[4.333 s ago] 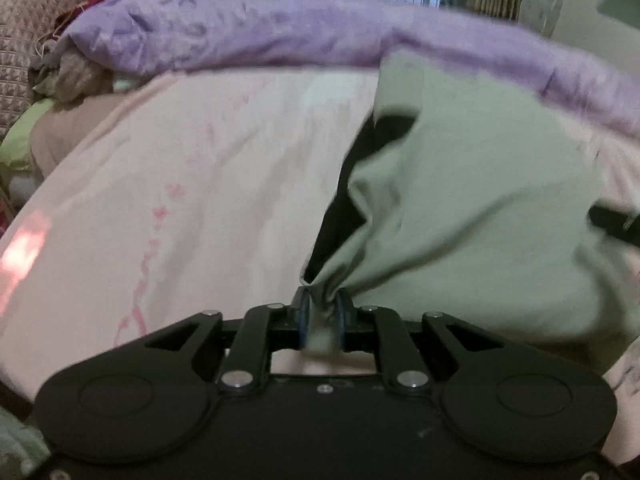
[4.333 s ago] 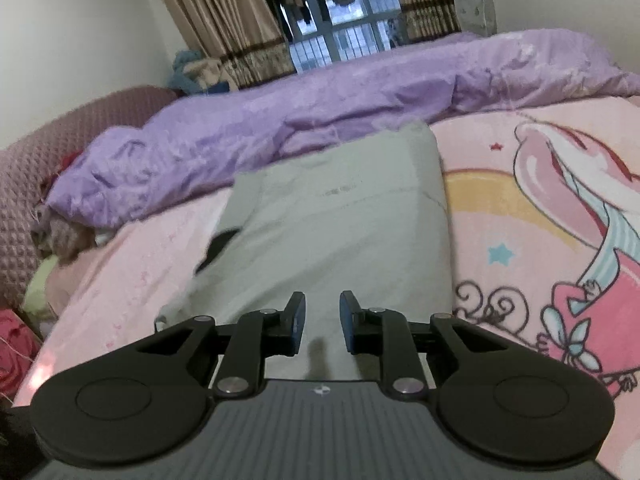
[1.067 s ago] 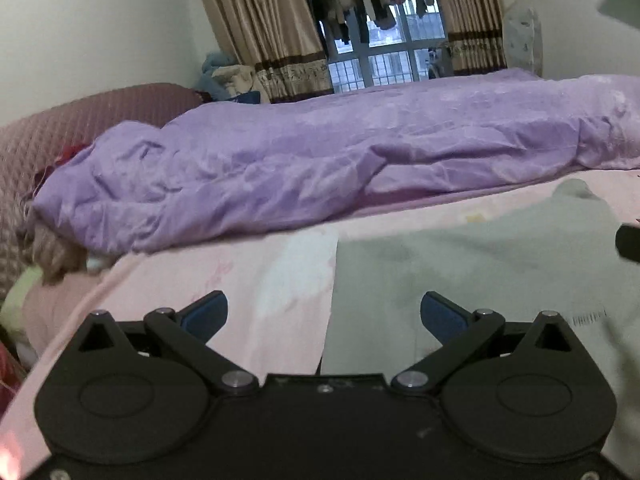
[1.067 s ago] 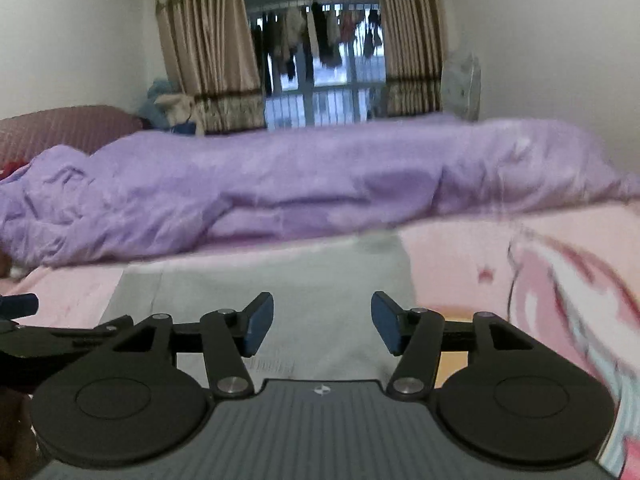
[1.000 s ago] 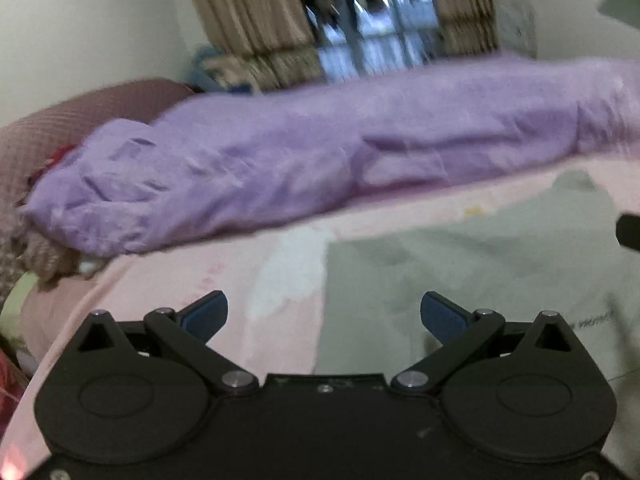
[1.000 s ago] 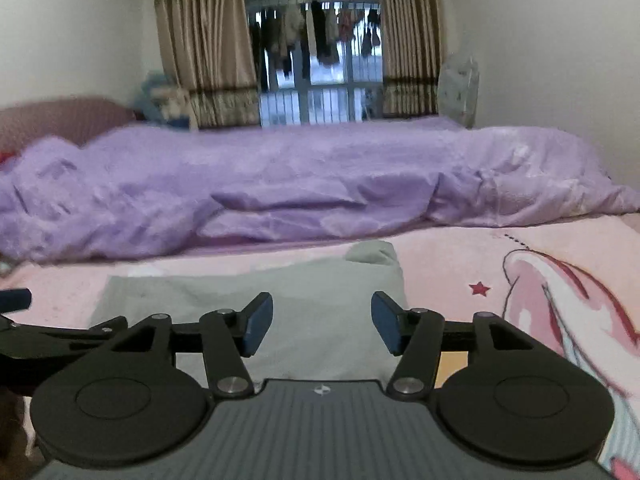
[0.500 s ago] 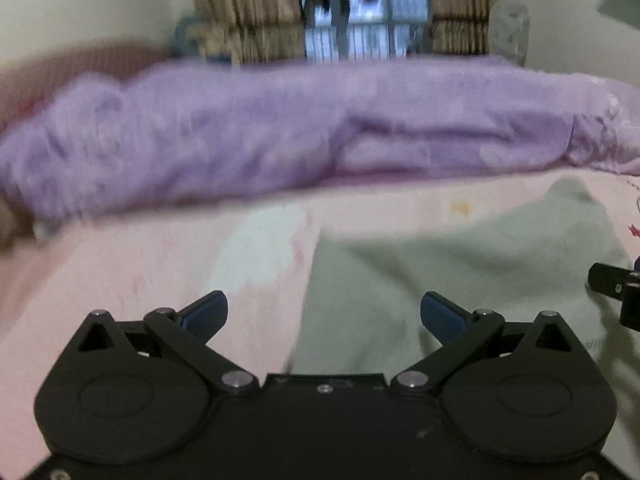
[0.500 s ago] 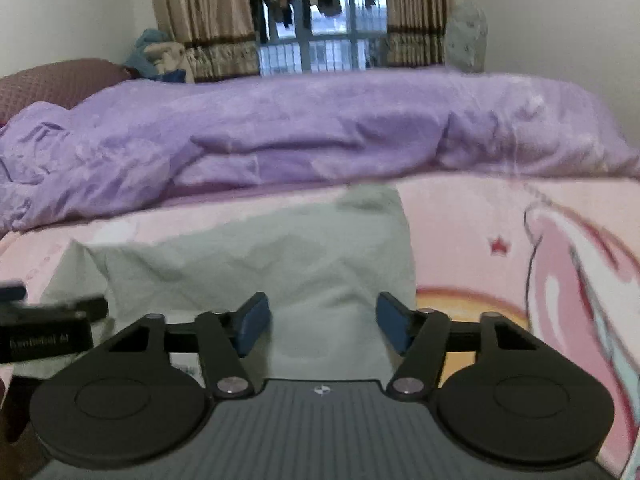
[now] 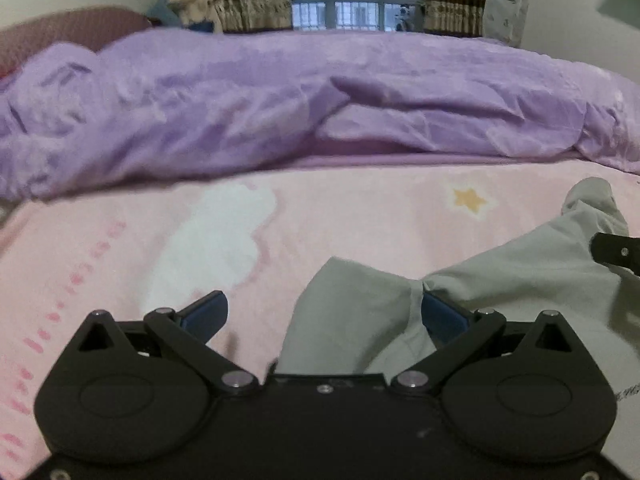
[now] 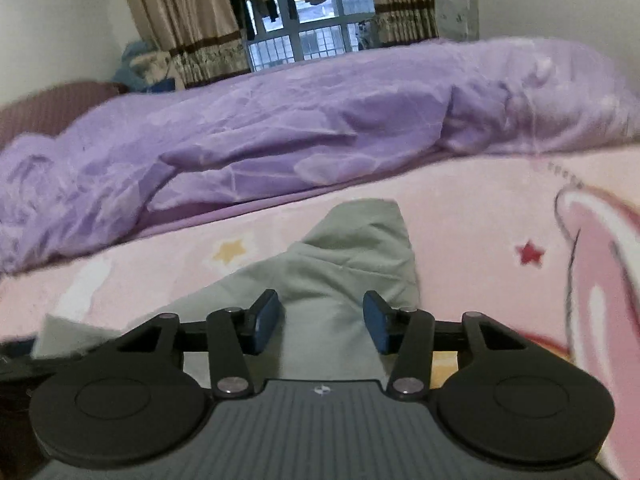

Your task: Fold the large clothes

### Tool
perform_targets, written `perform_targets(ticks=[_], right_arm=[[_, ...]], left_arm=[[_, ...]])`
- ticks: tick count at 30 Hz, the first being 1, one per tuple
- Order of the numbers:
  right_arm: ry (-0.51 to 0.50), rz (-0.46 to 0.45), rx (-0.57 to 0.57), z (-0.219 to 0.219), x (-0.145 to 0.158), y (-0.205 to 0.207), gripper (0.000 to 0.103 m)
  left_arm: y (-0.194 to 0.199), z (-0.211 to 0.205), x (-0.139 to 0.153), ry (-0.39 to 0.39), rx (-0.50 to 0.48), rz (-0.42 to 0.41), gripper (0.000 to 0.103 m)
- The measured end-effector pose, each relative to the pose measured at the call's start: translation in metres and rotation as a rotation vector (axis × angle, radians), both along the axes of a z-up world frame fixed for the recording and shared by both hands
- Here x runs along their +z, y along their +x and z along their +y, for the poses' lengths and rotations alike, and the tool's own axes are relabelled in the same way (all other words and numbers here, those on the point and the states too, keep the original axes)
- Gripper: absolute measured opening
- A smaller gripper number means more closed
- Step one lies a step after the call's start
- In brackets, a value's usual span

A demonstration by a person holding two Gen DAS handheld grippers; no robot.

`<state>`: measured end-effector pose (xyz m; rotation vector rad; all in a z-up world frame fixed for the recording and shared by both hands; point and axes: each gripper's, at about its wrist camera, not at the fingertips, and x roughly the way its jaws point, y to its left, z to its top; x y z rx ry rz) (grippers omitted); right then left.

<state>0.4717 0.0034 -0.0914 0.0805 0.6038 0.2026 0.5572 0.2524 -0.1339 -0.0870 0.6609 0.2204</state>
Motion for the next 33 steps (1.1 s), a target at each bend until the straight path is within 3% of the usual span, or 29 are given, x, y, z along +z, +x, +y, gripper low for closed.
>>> perform_targets(ticks=[2,5,7,9,10,13,18,21,24,28,30,33], right_arm=[[-0.026,-0.029,0.005,0.002,0.013,-0.008,0.057],[0.015,-0.042,0.06,-0.009,0.035,-0.027,0.059],[0.006,-0.073,0.104,-0.015,0.045,-0.046,0.081],[-0.084,-0.134,0.136,-0.018,0.048,-0.069,0.094],[-0.142,-0.155,0.137,-0.02,0.046,-0.079,0.094],[-0.26,-0.117,0.13,-0.027,0.041,-0.103,0.094],[-0.206,-0.056,0.195,-0.054,0.048,-0.146,0.094],[-0.164,-0.009,0.222,-0.069,0.055,-0.166,0.094],[-0.102,0.048,0.237,-0.081,0.052,-0.182,0.092],[-0.029,0.134,0.242,-0.091,0.038,-0.191,0.074],[0.006,0.207,0.238,-0.096,0.028,-0.191,0.072],[0.002,0.234,0.244,-0.096,0.02,-0.193,0.072]], left_arm=[[-0.008,0.001,0.017,0.021,0.024,-0.028,0.103],[-0.035,0.011,0.046,-0.008,0.029,-0.07,0.103],[-0.052,0.02,0.064,-0.055,-0.009,-0.064,0.103],[-0.065,0.033,0.079,-0.161,-0.063,-0.049,0.103],[-0.074,0.038,0.086,-0.189,-0.085,-0.055,0.103],[-0.102,0.04,0.099,-0.132,-0.054,-0.036,0.103],[-0.161,0.021,0.11,0.015,-0.13,0.011,0.103],[-0.195,0.009,0.101,0.03,-0.138,0.028,0.103],[-0.214,0.001,0.074,-0.055,-0.181,0.085,0.103],[-0.224,-0.001,0.029,-0.128,-0.177,0.205,0.103],[-0.231,0.002,0.019,-0.175,-0.184,0.225,0.103],[-0.237,0.01,0.016,-0.27,-0.227,0.222,0.103]])
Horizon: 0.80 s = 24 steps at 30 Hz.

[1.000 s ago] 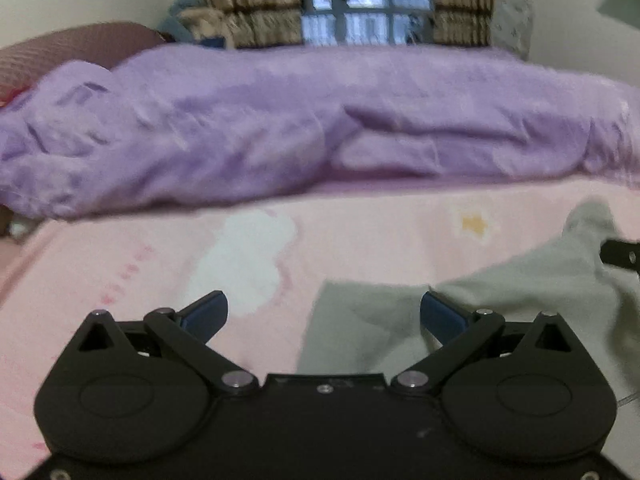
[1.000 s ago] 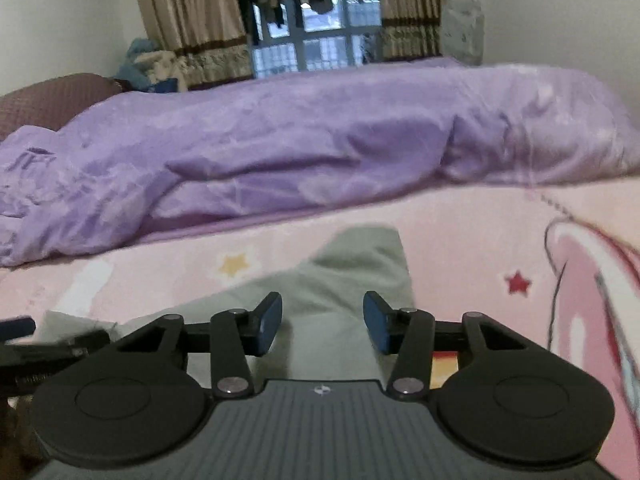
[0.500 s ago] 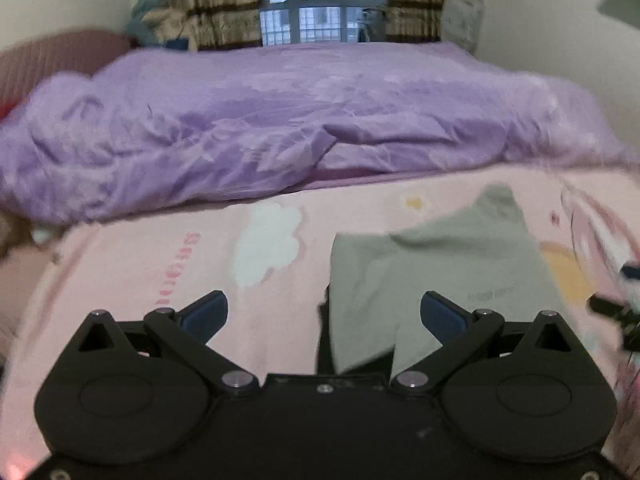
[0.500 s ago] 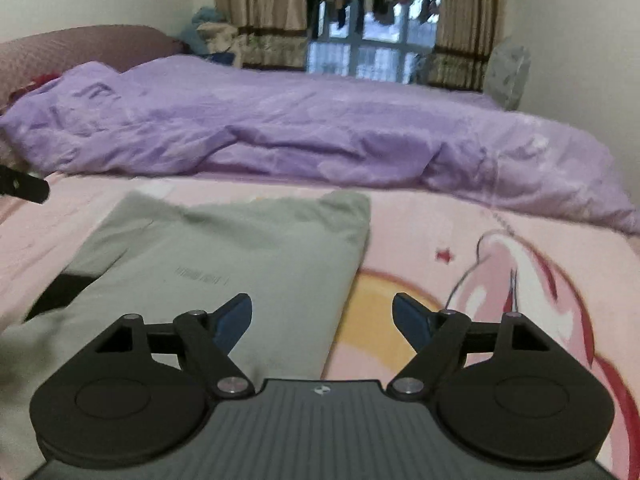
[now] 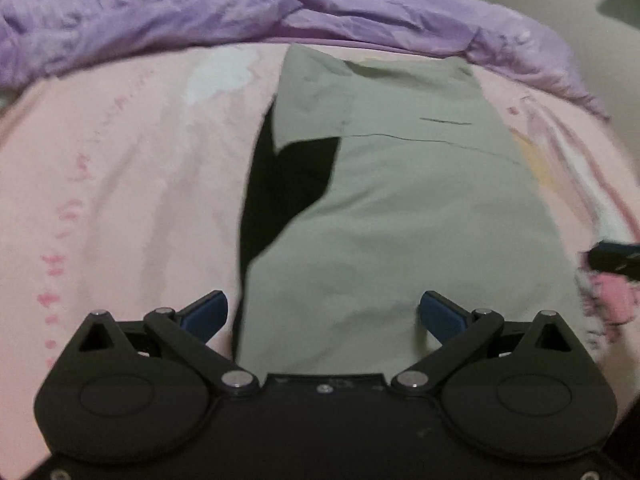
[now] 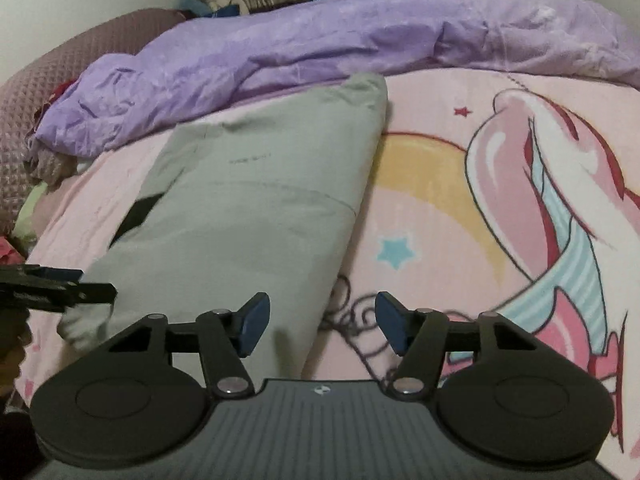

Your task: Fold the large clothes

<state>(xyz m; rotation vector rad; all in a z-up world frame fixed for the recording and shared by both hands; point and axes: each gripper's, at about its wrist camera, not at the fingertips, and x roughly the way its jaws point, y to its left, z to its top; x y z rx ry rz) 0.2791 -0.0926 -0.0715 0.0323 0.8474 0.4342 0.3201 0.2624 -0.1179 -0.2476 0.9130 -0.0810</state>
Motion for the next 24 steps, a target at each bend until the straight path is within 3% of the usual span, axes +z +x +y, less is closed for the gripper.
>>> perform_targets(ticks=[4,9,14,18,24], right_arm=[[-0.004,0.034,0.005,0.008,-0.012,0.006,0.072],[0.06,0.056,0.012,0.011,-0.025,0.017,0.077],[0.209,0.154,-0.002,0.014,-0.043,0.043,0.087],[0.128,0.087,0.024,0.039,-0.043,0.045,0.103],[0.035,0.013,0.019,0.071,-0.046,0.047,0.103]], left_arm=[[0.01,-0.009,-0.009,0.027,-0.037,0.031,0.103],[0.027,0.002,-0.02,-0.073,-0.03,0.051,0.103],[0.044,0.007,-0.021,-0.101,-0.048,0.016,0.103],[0.056,0.001,-0.022,-0.069,-0.039,-0.025,0.103],[0.066,-0.01,-0.026,-0.033,-0.027,-0.094,0.103]])
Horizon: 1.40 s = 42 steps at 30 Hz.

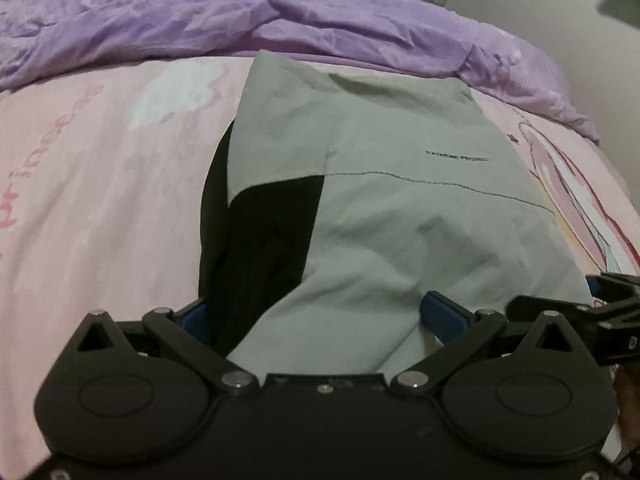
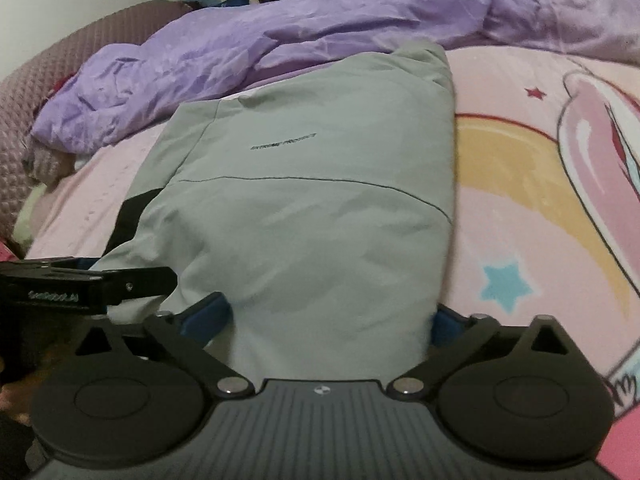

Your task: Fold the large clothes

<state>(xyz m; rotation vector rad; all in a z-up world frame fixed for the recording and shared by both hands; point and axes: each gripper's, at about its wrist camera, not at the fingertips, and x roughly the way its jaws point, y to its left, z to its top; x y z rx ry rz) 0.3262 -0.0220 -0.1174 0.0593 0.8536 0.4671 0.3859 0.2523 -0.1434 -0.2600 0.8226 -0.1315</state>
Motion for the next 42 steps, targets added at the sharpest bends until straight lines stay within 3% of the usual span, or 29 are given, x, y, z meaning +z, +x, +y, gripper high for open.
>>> perform_targets(ticks=[10,15,19,21,23,24,25,27,28,29,32,35,38,42], right_arm=[[0.026,0.026,0.018,0.003,0.002,0.024,0.103],[0.043,0.033,0.059,-0.006,0.01,0.009,0.103],[0.106,0.033,0.049,-0.01,0.002,0.022,0.103],[0.083,0.014,0.038,-0.003,0.003,0.025,0.103],[0.046,0.011,0.033,0.001,0.006,0.023,0.096],[0.038,0.005,0.031,0.001,0.008,0.021,0.085],[0.039,-0.002,0.021,-0.001,0.011,0.018,0.066],[0.049,-0.038,-0.014,-0.007,0.021,0.013,0.044],[0.069,-0.055,-0.011,-0.01,0.026,0.011,0.038],[0.072,-0.083,0.007,-0.01,0.03,0.008,0.037],[0.009,-0.128,0.034,-0.001,0.032,0.002,0.036],[0.026,-0.16,0.025,-0.001,0.037,-0.004,0.032],[-0.005,-0.198,0.043,0.002,0.045,-0.011,0.031],[-0.067,-0.163,0.055,0.01,0.039,-0.003,0.033]], left_arm=[[0.006,0.007,-0.001,-0.037,-0.054,0.01,0.103],[-0.013,0.004,0.003,-0.068,-0.165,0.032,0.103],[0.001,0.005,-0.003,-0.08,-0.092,0.014,0.103],[0.005,-0.002,-0.003,-0.042,-0.078,0.007,0.103],[0.005,-0.005,-0.001,-0.024,-0.071,0.005,0.101],[0.004,-0.006,0.0,-0.021,-0.058,-0.002,0.099],[0.002,-0.006,0.0,-0.017,-0.044,-0.013,0.094],[-0.005,-0.002,0.004,-0.032,-0.01,-0.045,0.077],[-0.007,0.001,0.006,-0.044,0.0,-0.06,0.067],[-0.01,0.004,0.008,-0.049,0.008,-0.069,0.057],[-0.013,0.014,0.008,-0.098,0.054,-0.065,0.042],[-0.021,0.017,0.02,-0.094,0.067,-0.116,0.025],[-0.029,0.012,0.025,-0.082,0.071,-0.169,0.022],[-0.019,0.013,0.011,-0.086,0.067,-0.106,0.025]])
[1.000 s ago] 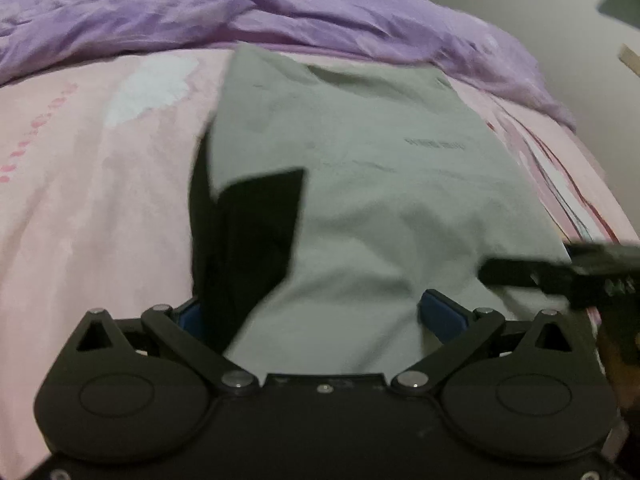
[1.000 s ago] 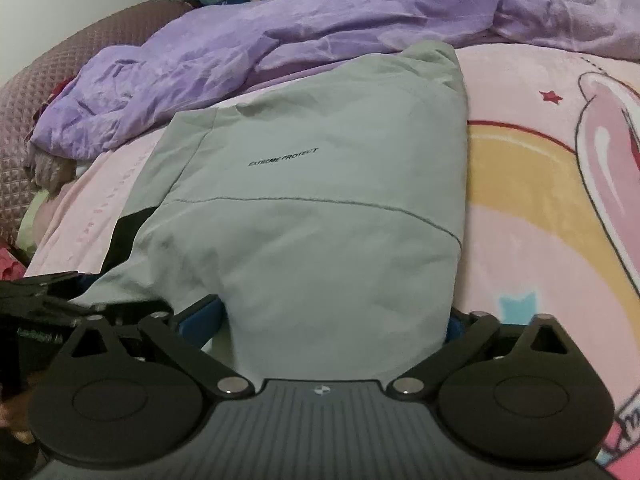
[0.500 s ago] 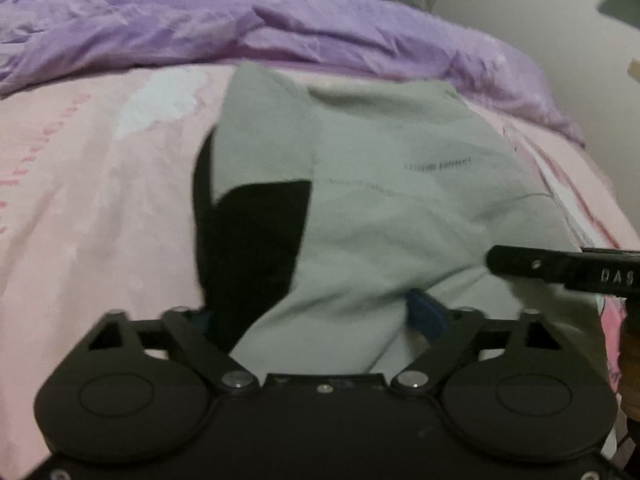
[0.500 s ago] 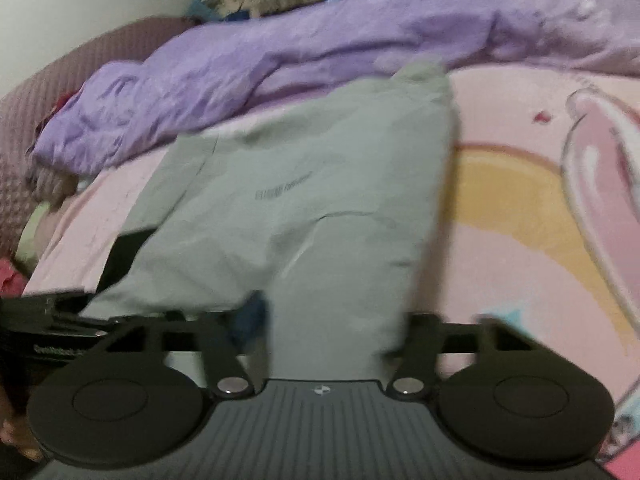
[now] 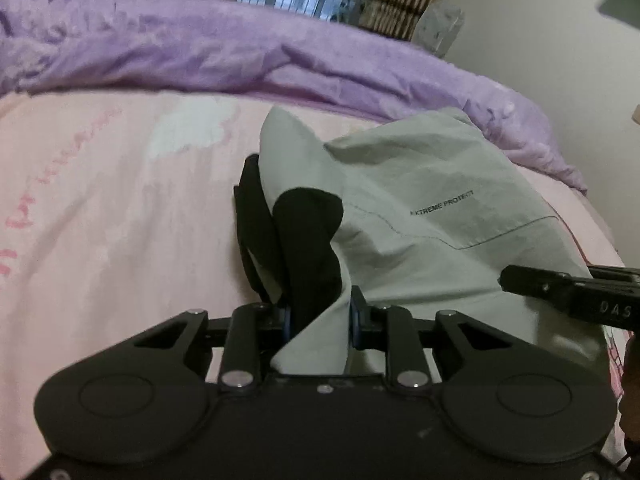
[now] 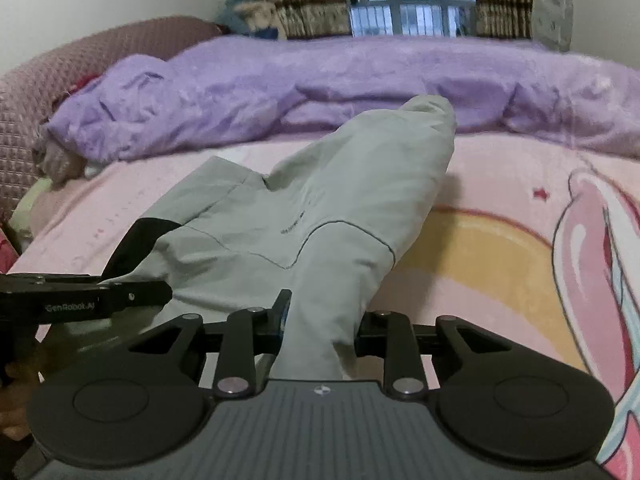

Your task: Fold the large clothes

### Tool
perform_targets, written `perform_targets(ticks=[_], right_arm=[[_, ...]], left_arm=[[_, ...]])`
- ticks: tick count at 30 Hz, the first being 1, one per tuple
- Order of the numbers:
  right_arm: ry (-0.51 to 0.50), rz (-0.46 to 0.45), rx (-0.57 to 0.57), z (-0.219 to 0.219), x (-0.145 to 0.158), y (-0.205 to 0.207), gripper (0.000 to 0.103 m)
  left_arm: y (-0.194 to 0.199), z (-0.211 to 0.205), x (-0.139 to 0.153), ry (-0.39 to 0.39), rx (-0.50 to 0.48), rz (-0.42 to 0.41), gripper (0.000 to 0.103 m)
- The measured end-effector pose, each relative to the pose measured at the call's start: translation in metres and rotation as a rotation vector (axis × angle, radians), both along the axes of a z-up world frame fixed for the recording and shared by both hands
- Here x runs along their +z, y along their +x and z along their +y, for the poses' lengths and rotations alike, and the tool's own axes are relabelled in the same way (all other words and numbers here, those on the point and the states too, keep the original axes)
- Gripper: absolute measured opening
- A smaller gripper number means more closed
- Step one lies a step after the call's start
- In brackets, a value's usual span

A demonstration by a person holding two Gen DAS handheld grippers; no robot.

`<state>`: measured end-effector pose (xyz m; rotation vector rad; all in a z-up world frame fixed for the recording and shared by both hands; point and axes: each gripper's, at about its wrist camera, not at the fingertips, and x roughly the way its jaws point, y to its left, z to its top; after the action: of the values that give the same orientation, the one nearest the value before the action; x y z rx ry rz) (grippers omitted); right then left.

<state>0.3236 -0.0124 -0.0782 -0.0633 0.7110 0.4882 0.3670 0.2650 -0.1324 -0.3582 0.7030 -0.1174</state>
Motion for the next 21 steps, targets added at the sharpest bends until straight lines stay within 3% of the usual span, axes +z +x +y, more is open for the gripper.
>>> perform_targets(ticks=[2,4,6,8,11,13,15,17,18,20,21], right_arm=[[0.004,0.02,-0.003,-0.003,-0.005,0.004,0.035],[0.053,0.067,-0.013,-0.013,-0.011,0.011,0.037],[0.1,0.119,-0.024,-0.023,-0.017,0.018,0.04],[0.128,0.153,-0.025,-0.029,-0.022,0.023,0.043],[0.119,0.181,-0.033,-0.027,-0.022,0.026,0.052],[0.096,0.186,-0.034,-0.023,-0.024,0.027,0.056],[0.102,0.183,-0.051,-0.018,-0.026,0.027,0.058],[0.104,0.156,-0.052,-0.018,-0.028,0.023,0.056],[0.107,0.144,-0.048,-0.018,-0.029,0.021,0.055],[0.131,0.146,-0.052,-0.021,-0.027,0.022,0.052],[0.144,0.154,-0.057,-0.023,-0.027,0.023,0.051]], left_arm=[[0.006,0.006,-0.001,-0.017,-0.022,0.039,0.04],[0.015,0.022,-0.012,-0.123,0.021,0.109,0.064],[0.019,0.031,-0.016,-0.208,-0.005,0.106,0.077],[0.026,0.024,-0.015,-0.215,-0.082,0.098,0.103],[0.021,-0.003,-0.016,-0.025,-0.122,0.018,0.103],[0.023,-0.022,-0.014,0.095,-0.123,0.028,0.103],[0.029,-0.021,-0.011,0.073,-0.109,0.077,0.103],[0.03,-0.015,-0.012,0.038,-0.096,0.063,0.1],[0.028,-0.014,-0.011,0.027,-0.08,0.051,0.095],[0.02,-0.005,-0.006,-0.025,-0.041,0.016,0.047],[0.017,0.006,-0.005,-0.075,-0.007,0.008,0.037]])
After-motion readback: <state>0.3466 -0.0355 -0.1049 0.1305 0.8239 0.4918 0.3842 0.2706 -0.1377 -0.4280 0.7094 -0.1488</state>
